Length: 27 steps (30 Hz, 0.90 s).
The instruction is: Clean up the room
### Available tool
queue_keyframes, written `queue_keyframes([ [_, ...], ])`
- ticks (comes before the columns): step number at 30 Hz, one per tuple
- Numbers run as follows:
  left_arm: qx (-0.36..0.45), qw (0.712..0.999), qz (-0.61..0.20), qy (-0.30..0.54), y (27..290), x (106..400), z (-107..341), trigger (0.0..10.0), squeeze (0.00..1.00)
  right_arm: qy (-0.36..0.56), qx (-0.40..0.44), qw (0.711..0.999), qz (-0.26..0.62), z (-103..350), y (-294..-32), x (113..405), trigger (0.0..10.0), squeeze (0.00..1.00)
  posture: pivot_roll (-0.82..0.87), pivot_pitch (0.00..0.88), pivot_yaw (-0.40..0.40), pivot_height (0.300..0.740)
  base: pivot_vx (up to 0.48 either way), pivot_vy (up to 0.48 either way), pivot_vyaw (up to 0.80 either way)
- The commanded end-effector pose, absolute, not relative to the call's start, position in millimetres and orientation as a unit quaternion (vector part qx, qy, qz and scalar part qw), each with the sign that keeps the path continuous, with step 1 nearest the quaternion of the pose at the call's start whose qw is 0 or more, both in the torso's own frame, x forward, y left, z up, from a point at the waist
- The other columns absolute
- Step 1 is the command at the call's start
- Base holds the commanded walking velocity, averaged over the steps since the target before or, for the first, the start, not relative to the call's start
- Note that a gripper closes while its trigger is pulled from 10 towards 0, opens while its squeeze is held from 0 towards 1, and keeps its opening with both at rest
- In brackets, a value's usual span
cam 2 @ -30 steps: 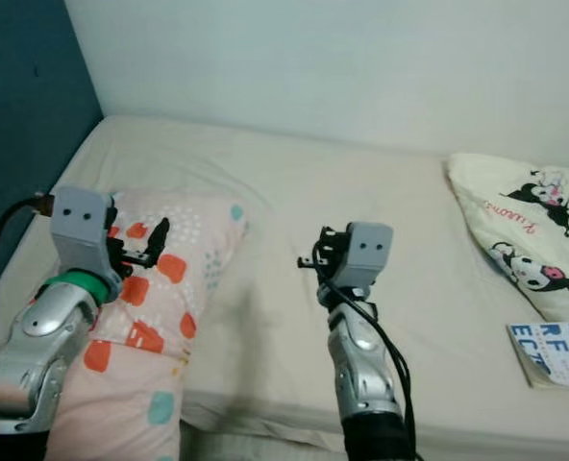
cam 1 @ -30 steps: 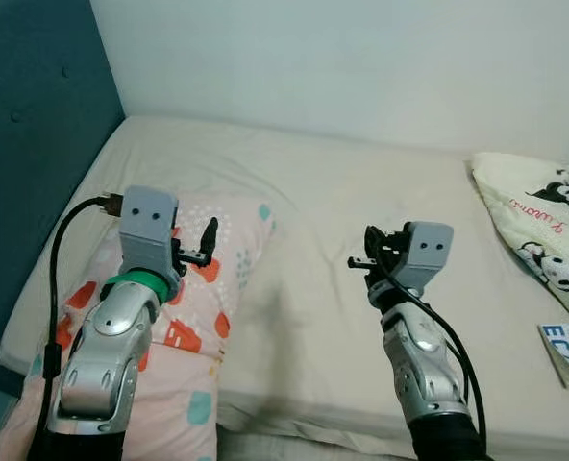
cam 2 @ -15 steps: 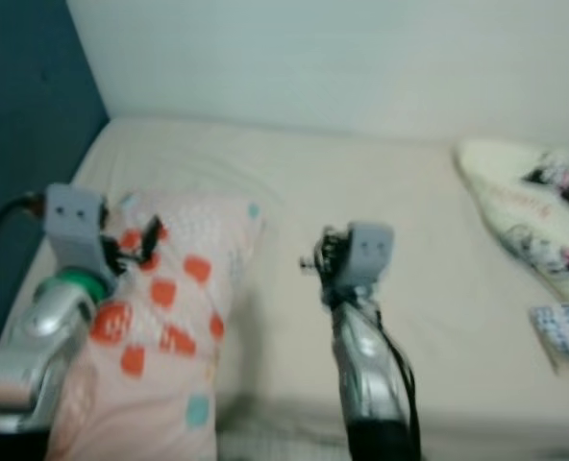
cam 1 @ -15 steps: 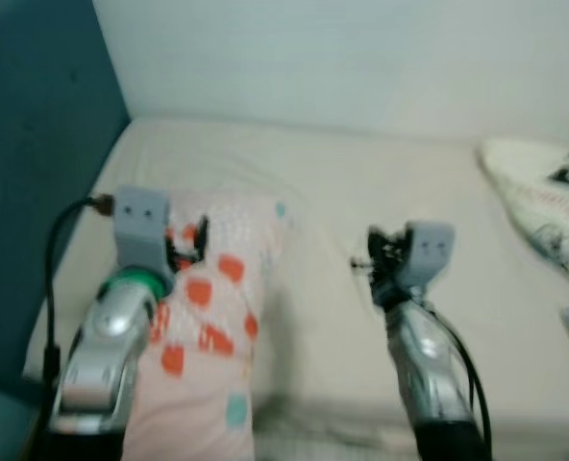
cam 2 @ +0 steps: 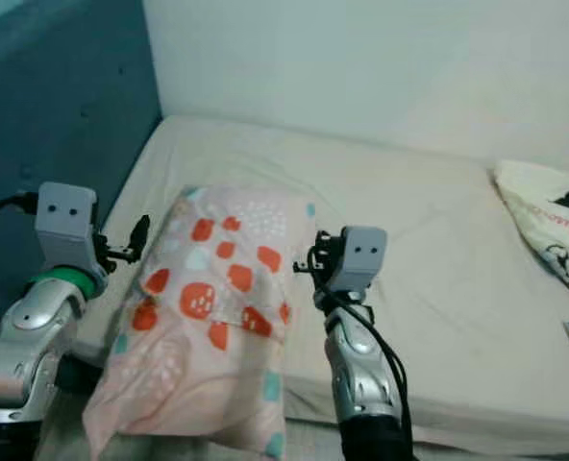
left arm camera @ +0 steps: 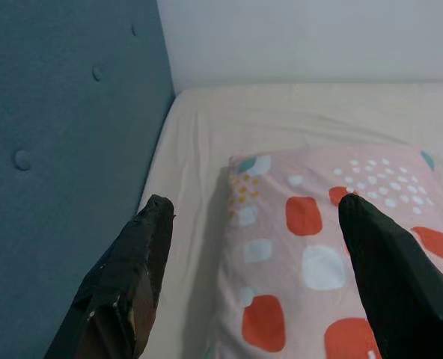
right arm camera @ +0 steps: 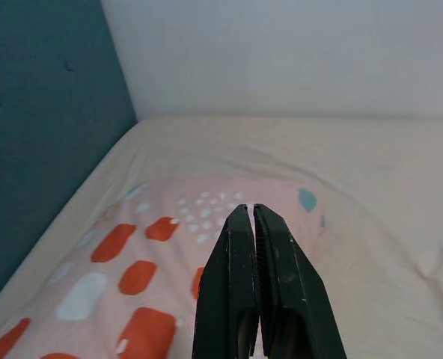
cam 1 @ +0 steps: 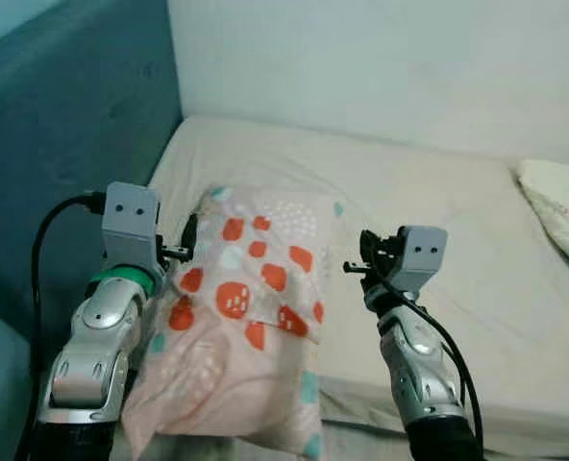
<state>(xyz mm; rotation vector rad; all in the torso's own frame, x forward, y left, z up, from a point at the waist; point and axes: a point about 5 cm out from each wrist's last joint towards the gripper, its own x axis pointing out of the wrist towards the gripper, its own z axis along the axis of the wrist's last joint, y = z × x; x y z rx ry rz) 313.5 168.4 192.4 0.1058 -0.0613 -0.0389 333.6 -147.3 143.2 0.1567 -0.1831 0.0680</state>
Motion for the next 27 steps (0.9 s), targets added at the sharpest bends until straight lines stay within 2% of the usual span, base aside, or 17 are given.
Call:
queue_keyframes([
  [1,0.057,0.998,-0.024,-0.019,164.9,313.8,185.7,10.0,0.0,-0.085,0.073,0.993,0.021,138.5,-154.1,331.2,10.0,0.0,0.03,0.085,0.019,0.74,0.0,0.0,0.0],
  [5,0.061,0.998,-0.021,-0.021,166.4,314.4,185.5,10.0,0.0,-0.085,0.072,0.994,0.02,138.1,-154.5,330.8,10.0,0.0,0.03,0.086,0.02,0.74,0.0,0.0,0.0],
  [6,0.062,0.998,-0.019,-0.022,167.8,314.7,185.4,10.0,0.08,-0.085,0.072,0.994,0.02,138.1,-154.4,330.5,10.0,0.0,0.03,0.088,0.022,0.74,0.341,-0.334,0.0],
  [7,0.065,0.998,-0.014,-0.02,169.7,315.1,184.7,10.0,0.1,-0.085,0.072,0.994,0.02,138.0,-154.5,330.3,10.0,0.0,0.03,0.088,0.022,0.74,0.334,-0.341,0.0],
  [10,0.064,0.998,-0.009,-0.017,172.0,315.7,183.8,10.0,0.09,-0.085,0.072,0.994,0.019,137.8,-154.5,330.0,10.0,0.0,0.03,0.088,0.023,0.74,0.334,-0.341,0.0],
  [11,0.061,0.998,-0.009,-0.016,172.4,315.8,184.2,10.0,0.0,-0.085,0.072,0.994,0.019,137.6,-154.7,329.9,10.0,0.0,0.03,0.088,0.023,0.74,0.352,-0.322,0.0],
  [13,0.058,0.998,-0.01,-0.017,172.4,315.8,184.6,10.0,0.0,-0.084,0.073,0.994,0.018,137.5,-154.8,329.8,10.0,0.0,0.03,0.088,0.023,0.74,0.352,-0.322,0.0],
  [27,0.057,0.998,-0.013,-0.015,171.5,314.7,183.4,10.0,0.0,-0.084,0.073,0.994,0.016,137.5,-155.8,329.9,10.0,0.0,0.03,0.09,0.022,0.74,0.0,0.0,0.0],
])
